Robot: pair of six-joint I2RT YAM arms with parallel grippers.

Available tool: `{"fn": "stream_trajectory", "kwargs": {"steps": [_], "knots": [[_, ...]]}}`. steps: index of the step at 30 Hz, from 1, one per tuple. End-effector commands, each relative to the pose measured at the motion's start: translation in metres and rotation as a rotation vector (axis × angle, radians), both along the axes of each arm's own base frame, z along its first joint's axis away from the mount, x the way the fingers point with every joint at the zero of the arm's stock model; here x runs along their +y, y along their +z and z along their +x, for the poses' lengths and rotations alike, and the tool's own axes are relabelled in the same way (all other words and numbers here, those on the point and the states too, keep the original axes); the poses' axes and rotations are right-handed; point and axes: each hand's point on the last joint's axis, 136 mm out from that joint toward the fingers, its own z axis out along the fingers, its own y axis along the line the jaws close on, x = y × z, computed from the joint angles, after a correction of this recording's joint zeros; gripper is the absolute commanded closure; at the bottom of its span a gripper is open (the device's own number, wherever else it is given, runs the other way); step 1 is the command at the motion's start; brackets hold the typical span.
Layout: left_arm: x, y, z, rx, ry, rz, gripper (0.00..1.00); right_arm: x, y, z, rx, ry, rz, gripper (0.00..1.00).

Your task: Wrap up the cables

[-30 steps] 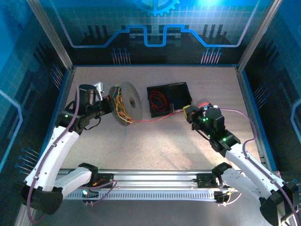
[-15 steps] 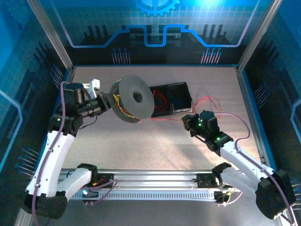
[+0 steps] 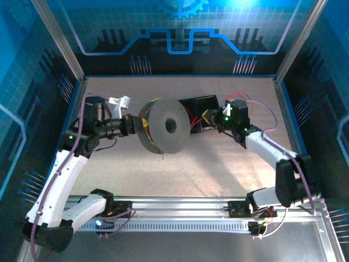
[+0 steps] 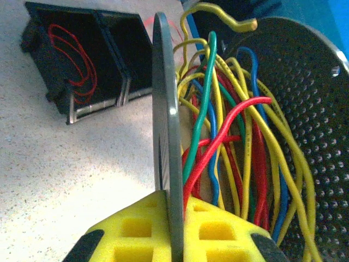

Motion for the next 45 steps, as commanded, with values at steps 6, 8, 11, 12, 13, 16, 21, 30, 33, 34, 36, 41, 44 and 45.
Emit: {"fn": "stream_trajectory", "kwargs": {"steps": [6, 8, 11, 12, 13, 16, 21, 30, 33, 34, 36, 41, 44, 45], "knots": [[-0.028, -0.027, -0.043, -0.015, -0.193, 0.229, 1.00, 0.018, 0.076, 0.057, -0.303, 0.137, -0.057, 1.00], [-0.026, -0.045, -0.036, 0.015, -0.163, 0.320, 1.00, 0.035, 0.106, 0.049, -0.397, 0.191, -0.078, 1.00], [-0.023, -0.065, -0.023, 0.052, -0.114, 0.424, 1.00, 0.064, 0.143, 0.024, -0.533, 0.271, -0.161, 1.00], [-0.020, -0.072, -0.016, 0.061, -0.085, 0.464, 1.00, 0.074, 0.155, 0.012, -0.583, 0.301, -0.206, 1.00], [-0.017, -0.076, -0.011, 0.067, -0.061, 0.493, 1.00, 0.085, 0.163, -0.001, -0.625, 0.334, -0.247, 1.00], [-0.014, -0.081, 0.003, 0.064, -0.019, 0.542, 1.00, 0.110, 0.179, -0.032, -0.744, 0.413, -0.356, 1.00], [-0.016, -0.079, 0.013, 0.044, -0.001, 0.551, 1.00, 0.126, 0.173, -0.052, -0.784, 0.487, -0.420, 1.00], [-0.003, -0.060, 0.003, -0.045, 0.009, 0.556, 1.00, 0.120, 0.174, -0.064, -0.771, 0.474, -0.435, 0.56], [0.005, -0.055, -0.003, -0.058, 0.013, 0.575, 1.00, 0.108, 0.174, -0.069, -0.744, 0.448, -0.443, 0.40], [0.006, -0.055, -0.004, -0.056, 0.012, 0.583, 1.00, 0.103, 0.173, -0.071, -0.734, 0.439, -0.443, 0.37], [0.008, -0.055, -0.007, -0.049, 0.000, 0.597, 1.00, 0.091, 0.168, -0.072, -0.705, 0.417, -0.433, 0.31], [0.012, -0.058, -0.011, -0.032, -0.028, 0.644, 1.00, 0.053, 0.143, -0.066, -0.584, 0.384, -0.407, 0.16], [0.015, -0.061, -0.012, -0.021, -0.047, 0.697, 1.00, 0.039, 0.123, -0.056, -0.482, 0.408, -0.378, 0.15], [0.017, -0.061, -0.012, -0.020, -0.053, 0.713, 1.00, 0.040, 0.116, -0.053, -0.456, 0.433, -0.364, 0.14]]}}
